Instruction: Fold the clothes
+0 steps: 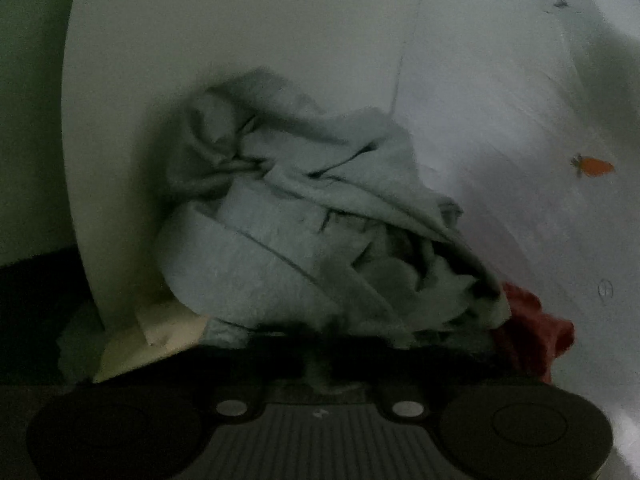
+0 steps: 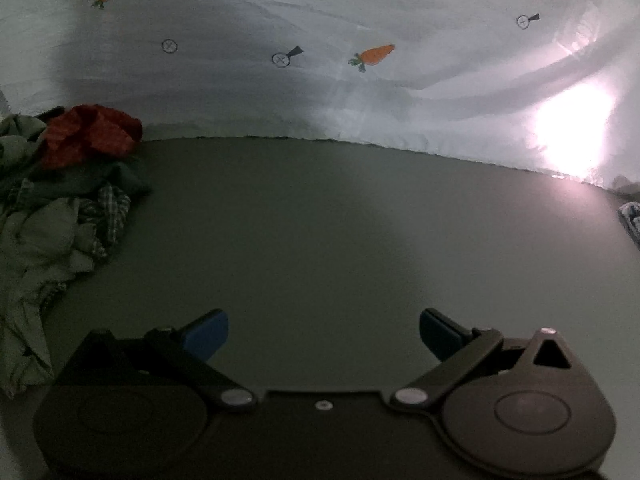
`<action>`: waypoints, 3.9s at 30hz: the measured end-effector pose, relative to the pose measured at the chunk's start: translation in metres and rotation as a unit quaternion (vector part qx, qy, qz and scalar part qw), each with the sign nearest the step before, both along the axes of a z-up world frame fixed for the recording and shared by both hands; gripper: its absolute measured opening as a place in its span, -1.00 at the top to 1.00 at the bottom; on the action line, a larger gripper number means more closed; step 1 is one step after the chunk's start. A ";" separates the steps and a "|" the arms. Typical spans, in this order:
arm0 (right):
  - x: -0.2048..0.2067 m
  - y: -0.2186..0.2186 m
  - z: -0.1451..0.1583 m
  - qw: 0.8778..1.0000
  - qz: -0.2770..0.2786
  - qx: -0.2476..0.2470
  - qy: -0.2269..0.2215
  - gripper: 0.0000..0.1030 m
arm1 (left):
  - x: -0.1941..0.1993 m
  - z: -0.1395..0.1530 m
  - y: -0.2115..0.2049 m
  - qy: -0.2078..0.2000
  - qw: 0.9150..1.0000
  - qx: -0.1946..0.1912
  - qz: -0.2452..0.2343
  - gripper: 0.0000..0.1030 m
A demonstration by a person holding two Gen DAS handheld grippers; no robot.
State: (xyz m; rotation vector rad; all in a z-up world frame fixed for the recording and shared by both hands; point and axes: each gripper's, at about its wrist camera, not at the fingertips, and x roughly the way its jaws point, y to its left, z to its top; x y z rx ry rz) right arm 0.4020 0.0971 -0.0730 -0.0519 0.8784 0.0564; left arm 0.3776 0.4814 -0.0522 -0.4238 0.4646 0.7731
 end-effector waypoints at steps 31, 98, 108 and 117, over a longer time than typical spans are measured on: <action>-0.131 -0.432 0.018 0.929 -0.352 0.060 -0.101 -1.00 | -0.050 0.065 -0.573 -0.002 0.785 -0.088 -0.614 0.09; -0.018 -0.466 -0.019 0.927 -0.291 0.226 -0.074 0.72 | -0.082 -0.013 -0.267 0.087 0.984 -0.087 -0.126 0.88; -0.053 -0.470 -0.055 0.924 -0.334 0.188 -0.004 0.14 | -0.096 -0.066 -0.286 0.207 0.962 -0.056 -0.171 0.10; -0.051 -0.469 -0.056 0.927 -0.324 0.186 -0.006 0.06 | -0.060 -0.070 -0.346 0.227 0.907 0.093 -0.341 -0.21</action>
